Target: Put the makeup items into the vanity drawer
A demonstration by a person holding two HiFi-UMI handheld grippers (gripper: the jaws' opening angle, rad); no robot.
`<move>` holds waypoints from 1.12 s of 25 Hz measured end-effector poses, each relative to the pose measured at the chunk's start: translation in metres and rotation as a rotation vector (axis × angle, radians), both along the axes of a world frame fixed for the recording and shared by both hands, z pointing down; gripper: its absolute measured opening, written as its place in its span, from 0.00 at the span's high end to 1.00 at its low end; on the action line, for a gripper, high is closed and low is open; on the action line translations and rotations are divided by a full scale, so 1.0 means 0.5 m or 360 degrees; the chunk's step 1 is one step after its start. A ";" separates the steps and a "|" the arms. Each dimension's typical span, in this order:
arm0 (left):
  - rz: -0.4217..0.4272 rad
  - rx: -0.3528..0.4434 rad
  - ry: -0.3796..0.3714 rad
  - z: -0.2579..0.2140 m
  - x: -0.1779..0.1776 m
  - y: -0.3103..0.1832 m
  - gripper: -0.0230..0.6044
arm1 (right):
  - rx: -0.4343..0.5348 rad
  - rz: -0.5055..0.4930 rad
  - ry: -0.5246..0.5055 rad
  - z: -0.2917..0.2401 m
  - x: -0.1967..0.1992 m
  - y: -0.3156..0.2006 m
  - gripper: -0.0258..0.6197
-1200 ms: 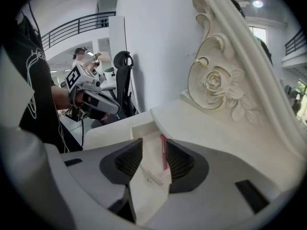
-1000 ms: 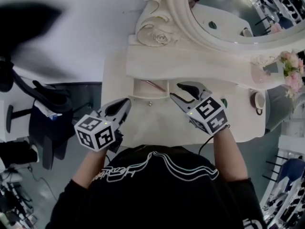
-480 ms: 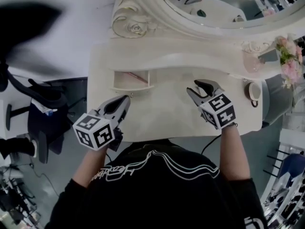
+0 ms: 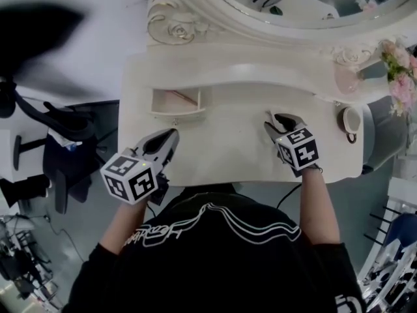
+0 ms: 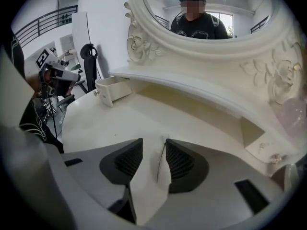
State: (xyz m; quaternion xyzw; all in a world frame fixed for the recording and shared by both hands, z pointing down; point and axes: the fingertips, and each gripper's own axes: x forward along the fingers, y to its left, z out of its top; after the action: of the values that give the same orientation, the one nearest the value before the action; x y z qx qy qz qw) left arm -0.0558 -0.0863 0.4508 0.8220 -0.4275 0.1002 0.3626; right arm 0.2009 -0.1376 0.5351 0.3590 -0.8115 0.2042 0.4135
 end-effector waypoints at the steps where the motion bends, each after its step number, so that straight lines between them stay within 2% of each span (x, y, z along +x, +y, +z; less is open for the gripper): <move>1: -0.0006 -0.0002 -0.0004 0.000 0.002 0.004 0.93 | -0.0004 0.0006 0.0009 0.007 0.006 0.001 0.70; 7: -0.0042 -0.0015 -0.0026 0.007 0.014 0.021 0.93 | -0.0016 0.0020 0.0030 0.036 0.024 0.001 0.72; 11: -0.0064 0.0000 0.0020 -0.010 0.034 0.029 0.93 | -0.0024 -0.0002 0.0038 0.048 0.031 0.003 0.76; 19: -0.0102 0.0038 0.0034 -0.021 0.055 0.041 0.93 | -0.0015 -0.0058 0.0056 0.056 0.029 0.009 0.85; 28: -0.0093 0.0058 0.0072 -0.014 0.070 0.031 0.93 | -0.0060 -0.0035 0.0021 0.057 0.024 0.012 0.91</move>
State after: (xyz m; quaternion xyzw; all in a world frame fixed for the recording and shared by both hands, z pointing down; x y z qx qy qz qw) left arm -0.0209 -0.0710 0.4440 0.8177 -0.4449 0.0631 0.3598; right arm 0.2127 -0.1316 0.5634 0.3435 -0.8086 0.2126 0.4277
